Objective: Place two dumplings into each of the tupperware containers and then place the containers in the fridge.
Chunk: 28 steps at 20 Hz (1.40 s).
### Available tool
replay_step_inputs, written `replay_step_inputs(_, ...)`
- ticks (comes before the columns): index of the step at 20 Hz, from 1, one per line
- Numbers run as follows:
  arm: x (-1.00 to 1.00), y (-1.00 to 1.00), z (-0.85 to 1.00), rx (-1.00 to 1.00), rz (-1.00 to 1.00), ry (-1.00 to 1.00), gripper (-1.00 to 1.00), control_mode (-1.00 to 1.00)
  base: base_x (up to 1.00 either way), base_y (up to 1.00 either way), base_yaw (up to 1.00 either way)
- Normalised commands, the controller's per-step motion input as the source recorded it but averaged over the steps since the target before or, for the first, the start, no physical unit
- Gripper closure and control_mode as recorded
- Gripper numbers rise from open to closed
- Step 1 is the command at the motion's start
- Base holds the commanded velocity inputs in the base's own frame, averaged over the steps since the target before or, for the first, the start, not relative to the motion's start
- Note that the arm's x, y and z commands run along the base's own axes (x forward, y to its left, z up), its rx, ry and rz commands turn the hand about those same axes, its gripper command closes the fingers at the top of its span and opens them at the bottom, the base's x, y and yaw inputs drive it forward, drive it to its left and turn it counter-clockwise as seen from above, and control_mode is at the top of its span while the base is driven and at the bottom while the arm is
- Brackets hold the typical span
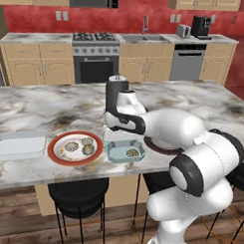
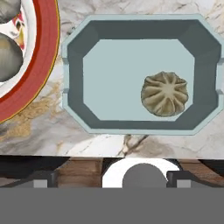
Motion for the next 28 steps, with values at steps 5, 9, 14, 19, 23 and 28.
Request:
replay_step_inputs(5,-0.17,0.99,0.34,0.0,0.19,0.04,-1.0,-1.0,0.0,0.0,0.0)
replay_step_inputs(9,0.01,0.78,0.07,0.0,0.19,0.14,-1.0,-1.0,0.0,0.0,0.0)
replay_step_inputs(14,0.19,0.34,-0.03,0.0,0.1,0.1,-1.0,-1.0,0.0,0.0,0.0)
replay_step_inputs(19,0.36,0.11,-0.15,-0.01,0.01,0.0,-1.0,-1.0,0.0,0.0,0.0)
replay_step_inputs(23,0.45,0.13,-0.5,-0.04,0.0,-0.08,-1.0,-1.0,0.0,0.0,0.0)
replay_step_inputs(28,0.21,0.14,-0.33,-0.02,0.0,-0.16,-1.0,-1.0,0.0,0.0,0.0)
